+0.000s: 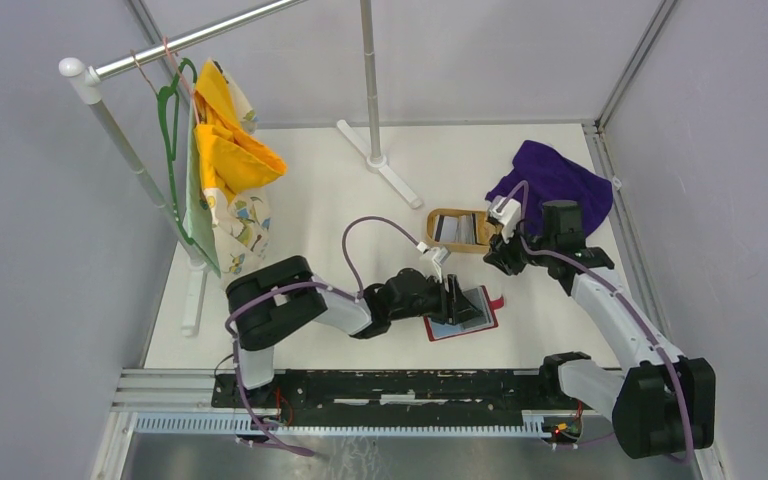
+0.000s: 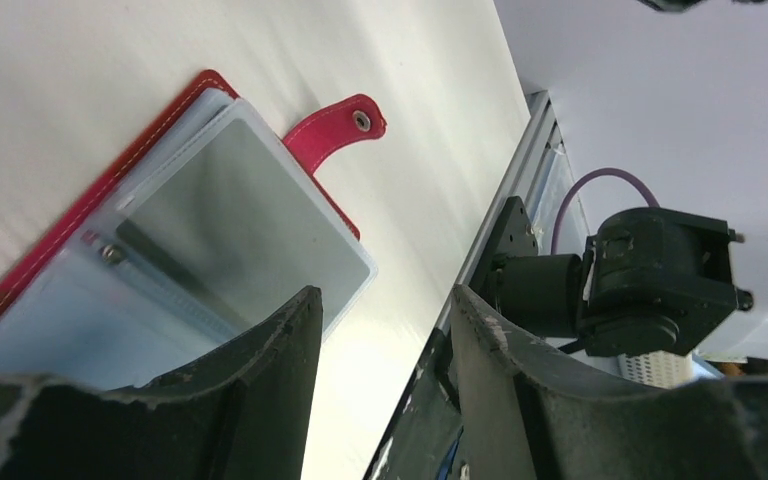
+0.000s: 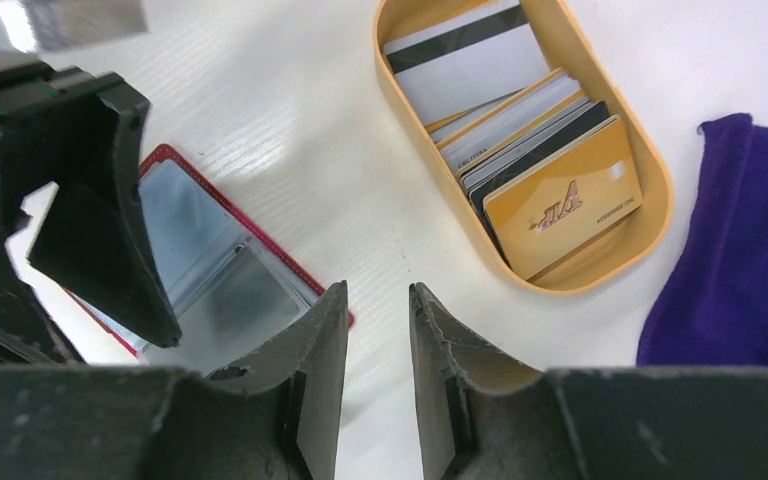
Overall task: Put the credit cards into the card holder
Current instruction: Insert the credit card into the card holder.
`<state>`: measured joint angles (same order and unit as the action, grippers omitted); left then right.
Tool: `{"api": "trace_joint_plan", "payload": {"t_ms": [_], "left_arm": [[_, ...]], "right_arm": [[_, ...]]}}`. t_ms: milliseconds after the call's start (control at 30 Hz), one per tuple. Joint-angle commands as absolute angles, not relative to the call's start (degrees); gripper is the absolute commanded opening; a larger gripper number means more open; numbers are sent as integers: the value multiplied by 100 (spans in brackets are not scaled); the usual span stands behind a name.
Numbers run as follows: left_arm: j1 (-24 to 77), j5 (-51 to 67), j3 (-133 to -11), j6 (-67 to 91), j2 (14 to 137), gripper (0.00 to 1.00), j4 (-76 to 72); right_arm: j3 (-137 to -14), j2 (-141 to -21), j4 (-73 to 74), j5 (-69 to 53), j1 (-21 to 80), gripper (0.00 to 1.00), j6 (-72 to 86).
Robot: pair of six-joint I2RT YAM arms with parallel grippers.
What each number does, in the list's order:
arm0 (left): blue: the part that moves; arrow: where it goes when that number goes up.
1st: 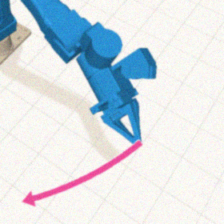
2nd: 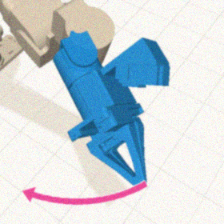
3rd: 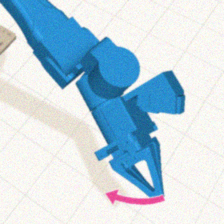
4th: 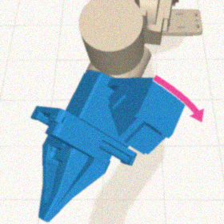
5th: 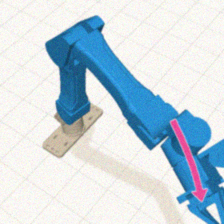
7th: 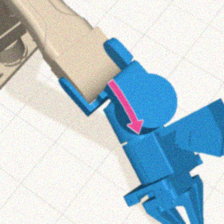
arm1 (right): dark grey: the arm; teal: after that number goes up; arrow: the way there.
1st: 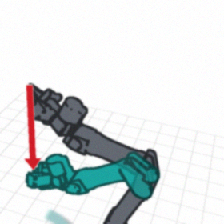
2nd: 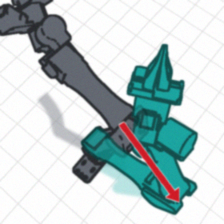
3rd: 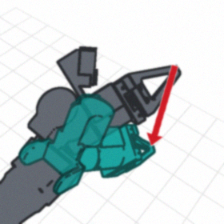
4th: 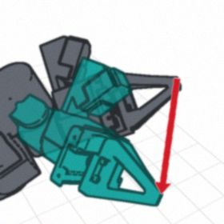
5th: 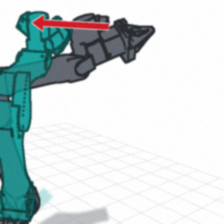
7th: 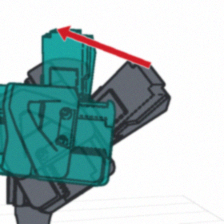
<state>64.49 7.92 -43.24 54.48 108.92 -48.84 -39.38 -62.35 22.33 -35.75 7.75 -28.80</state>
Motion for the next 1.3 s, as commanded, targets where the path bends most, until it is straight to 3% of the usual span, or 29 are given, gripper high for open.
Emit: {"api": "trace_joint_plan", "payload": {"t_ms": [0,133,267,400,700,900,1133,1167,1233,1267], "left_arm": [[6473,356,-3932,4661,9957,57,-4951],[6506,-129,-3440,4139,9046,56,-4781],[6571,-744,-3037,3617,8182,55,-4300],[6590,-1204,-2697,3438,7548,55,-3998],[6583,-1297,-2435,3564,7493,38,-3946],[6587,-1138,-2409,3611,7666,37,-4134],[6584,-1196,-2316,3558,7449,37,-4113],[6579,-1222,-2308,3541,7334,37,-4064],[6585,-1290,-2276,3489,7131,37,-3960],[6579,-1333,-2258,3475,7022,37,-3896]], "right_arm": [[-3868,-5989,1966,-4064,675,35,-2892],[-3807,-6017,2232,-5149,660,39,-3466],[-3752,-6336,3264,-6004,789,40,-5178],[-3558,-6401,3208,-4922,1184,37,-5704],[-3539,-7319,2838,-2750,1852,27,-5214],[-3831,-7599,3157,-2764,1886,24,-5172],[-4135,-6557,3024,-3199,1794,28,-5071],[-4148,-6299,2746,-3009,1780,31,-4906],[-4113,-5770,2028,-2510,1754,48,-4547],[-4072,-5498,1651,-2235,1727,69,-4378]]}}
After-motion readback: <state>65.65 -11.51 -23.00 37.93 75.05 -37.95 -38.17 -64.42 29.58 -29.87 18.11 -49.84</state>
